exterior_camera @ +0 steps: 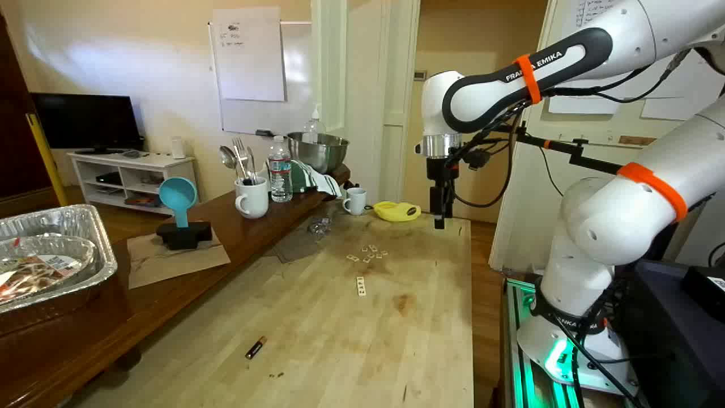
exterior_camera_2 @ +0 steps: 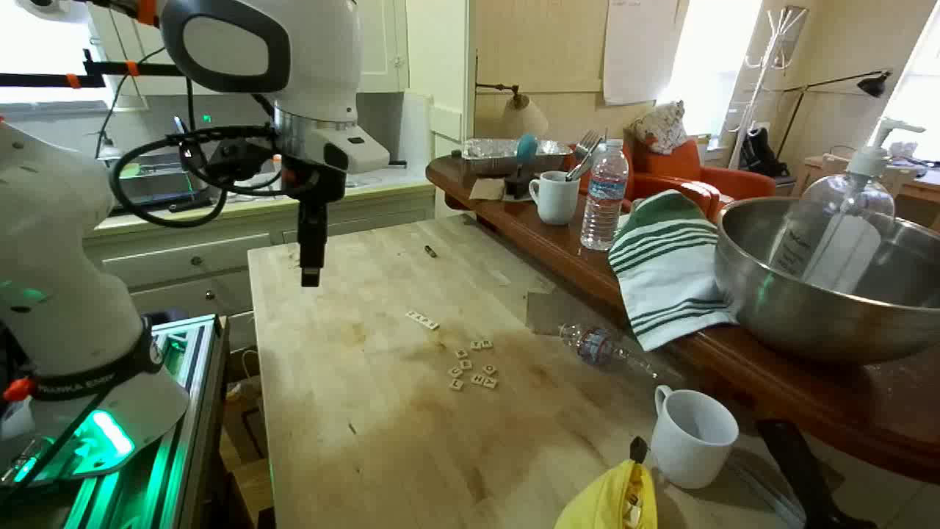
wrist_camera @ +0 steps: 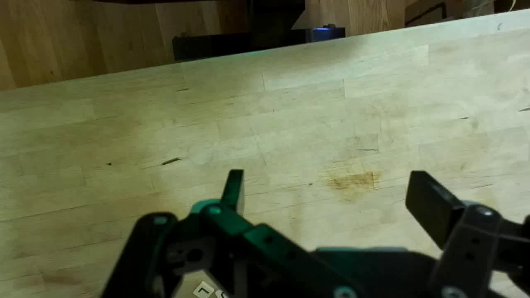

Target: Align the blocks on the table

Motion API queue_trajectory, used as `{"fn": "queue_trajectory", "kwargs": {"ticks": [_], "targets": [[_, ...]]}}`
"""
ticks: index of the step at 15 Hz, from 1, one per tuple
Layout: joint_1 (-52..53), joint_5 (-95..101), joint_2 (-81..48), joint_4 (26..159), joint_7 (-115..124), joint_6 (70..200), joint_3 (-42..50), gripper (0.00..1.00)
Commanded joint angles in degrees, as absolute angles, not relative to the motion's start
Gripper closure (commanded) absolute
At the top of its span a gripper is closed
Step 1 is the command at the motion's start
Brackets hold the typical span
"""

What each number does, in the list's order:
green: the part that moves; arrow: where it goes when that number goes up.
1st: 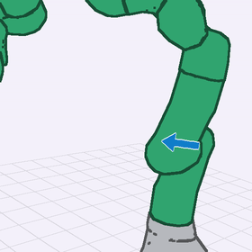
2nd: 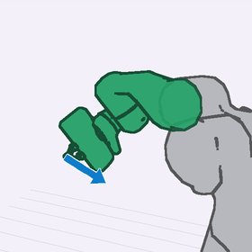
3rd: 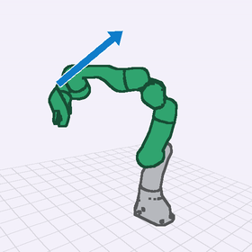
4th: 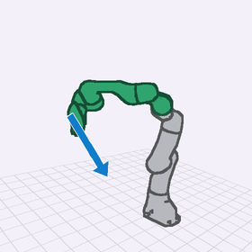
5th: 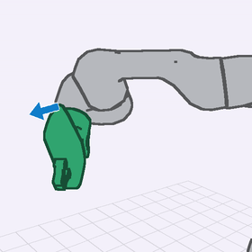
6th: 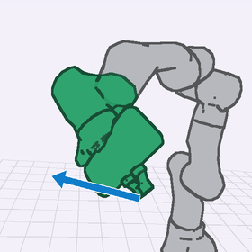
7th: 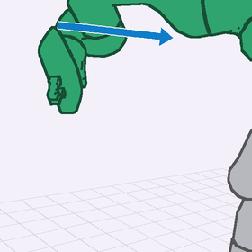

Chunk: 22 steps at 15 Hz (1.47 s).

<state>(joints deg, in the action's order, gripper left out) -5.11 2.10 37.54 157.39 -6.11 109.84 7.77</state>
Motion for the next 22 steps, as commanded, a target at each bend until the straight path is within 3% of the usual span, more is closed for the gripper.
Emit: {"fn": "queue_trajectory", "kwargs": {"ticks": [1,5,9,15,22], "targets": [[-5.4,1.93,37.53,157.27,-6.26,109.64,7.49,0.0],[-5.4,1.93,37.53,157.27,-6.26,109.64,7.49,0.0],[-1.27,1.04,27.45,155.86,-6.74,113.93,4.51,0.0],[3.21,4.76,16.92,156.16,-11.33,130.83,-0.44,0.0],[5.79,-0.83,7.97,156.11,-23.81,149.51,1.31,0.0]]}}
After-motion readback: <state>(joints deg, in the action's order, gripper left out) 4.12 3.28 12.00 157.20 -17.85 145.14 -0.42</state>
